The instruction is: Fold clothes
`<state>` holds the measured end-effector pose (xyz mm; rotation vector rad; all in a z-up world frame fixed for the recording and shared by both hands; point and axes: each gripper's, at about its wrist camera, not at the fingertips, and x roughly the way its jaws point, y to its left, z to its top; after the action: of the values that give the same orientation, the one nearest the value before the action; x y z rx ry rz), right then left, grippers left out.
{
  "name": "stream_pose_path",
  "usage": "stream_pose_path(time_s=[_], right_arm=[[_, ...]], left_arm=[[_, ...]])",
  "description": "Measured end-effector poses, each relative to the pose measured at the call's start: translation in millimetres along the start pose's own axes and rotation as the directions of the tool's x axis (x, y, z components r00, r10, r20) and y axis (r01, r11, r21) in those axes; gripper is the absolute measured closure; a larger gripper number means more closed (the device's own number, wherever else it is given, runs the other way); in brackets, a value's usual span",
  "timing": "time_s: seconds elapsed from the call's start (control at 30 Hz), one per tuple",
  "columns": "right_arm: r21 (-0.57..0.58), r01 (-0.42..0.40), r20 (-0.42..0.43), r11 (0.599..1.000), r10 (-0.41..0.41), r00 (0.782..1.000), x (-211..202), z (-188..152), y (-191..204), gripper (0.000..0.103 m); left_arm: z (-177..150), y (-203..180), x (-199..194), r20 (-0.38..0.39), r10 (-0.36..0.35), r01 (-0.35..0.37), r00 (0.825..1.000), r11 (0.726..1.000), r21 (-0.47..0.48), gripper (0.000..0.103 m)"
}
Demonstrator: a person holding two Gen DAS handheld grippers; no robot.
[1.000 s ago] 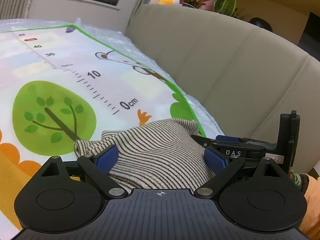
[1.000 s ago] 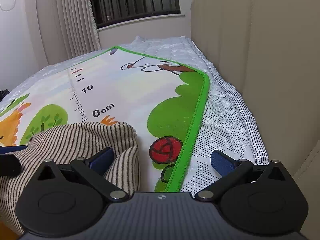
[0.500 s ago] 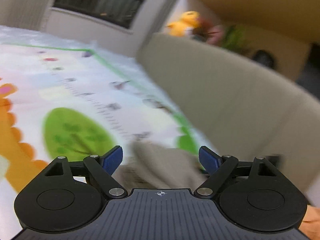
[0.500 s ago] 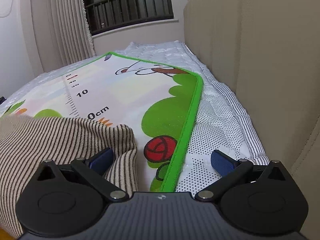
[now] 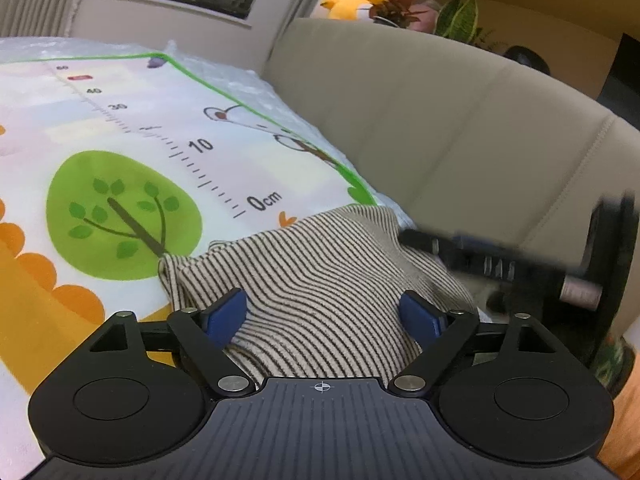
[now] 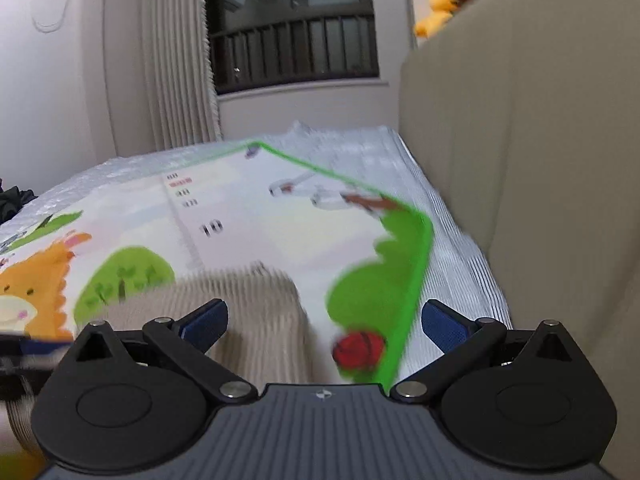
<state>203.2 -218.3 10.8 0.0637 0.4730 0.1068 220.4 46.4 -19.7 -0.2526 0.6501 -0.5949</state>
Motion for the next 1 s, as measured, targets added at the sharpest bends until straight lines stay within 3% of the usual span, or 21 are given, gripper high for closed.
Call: stream_pose_path(time_s=[0.07, 0.13, 0.2, 0.33, 0.5, 0.6, 0.7, 0.93, 1.0], right_arm=[[-0.010, 0.035, -0.022, 0.999, -0.035, 0.999, 14.7, 9.6, 3.9, 0.000], [-0.052, 0.092, -0.121, 0.994, -0.097, 0.988, 42.5, 8.7, 7.2, 0.000], [-0.048, 0.072, -0.174, 0.996, -0.079, 0.982, 60.6, 0.4, 4.5, 0.000], [-0.008, 0.066, -0.143, 0.998, -0.066, 0.988, 45.6, -0.5, -0.4, 0.000], [0.092, -0.032, -0.056, 0.995, 0.037, 0.998, -12.6, -7.9, -12.0, 0.000], [0.083, -0.033, -0.060, 0.996, 0.038, 0.997, -34.7, -24.2, -10.1, 0.000], [0.000, 0.047, -0.134, 0.999, -0.046, 0.990, -25.7, -46.9, -4.0, 0.000], [0.024, 0.036, -0.120, 0.999, -0.033, 0.992, -23.2, -53.4, -5.9, 0.000], [0.088, 0.028, -0.120, 0.996, -0.017, 0.993, -24.1, -56.7, -12.1, 0.000]], left_arm=[[0.0, 1.8, -0.6, 0.001, -0.001, 0.001, 1.000, 1.000, 0.000, 0.012], [-0.2, 1.6, -0.9, -0.003, 0.001, -0.001, 1.000, 1.000, 0.011, 0.012], [-1.2, -2.3, -2.6, -0.006, 0.014, -0.014, 1.000, 0.999, 0.036, 0.012], [-0.4, -3.5, -1.3, -0.009, 0.025, -0.025, 1.000, 0.999, 0.040, 0.009], [-1.8, 0.9, -1.4, -0.011, 0.049, -0.049, 0.999, 0.999, 0.013, 0.002], [-3.4, 3.7, 1.6, -0.019, 0.059, -0.060, 0.998, 0.998, -0.012, 0.000], [-9.9, 9.8, 10.7, -0.066, 0.014, -0.020, 0.998, 0.996, -0.084, 0.000], [-6.2, -1.0, -3.1, -0.040, 0.073, -0.074, 0.997, 0.997, -0.027, 0.000], [-3.7, -3.1, -9.3, -0.025, 0.100, -0.100, 0.995, 0.995, -0.004, 0.000]])
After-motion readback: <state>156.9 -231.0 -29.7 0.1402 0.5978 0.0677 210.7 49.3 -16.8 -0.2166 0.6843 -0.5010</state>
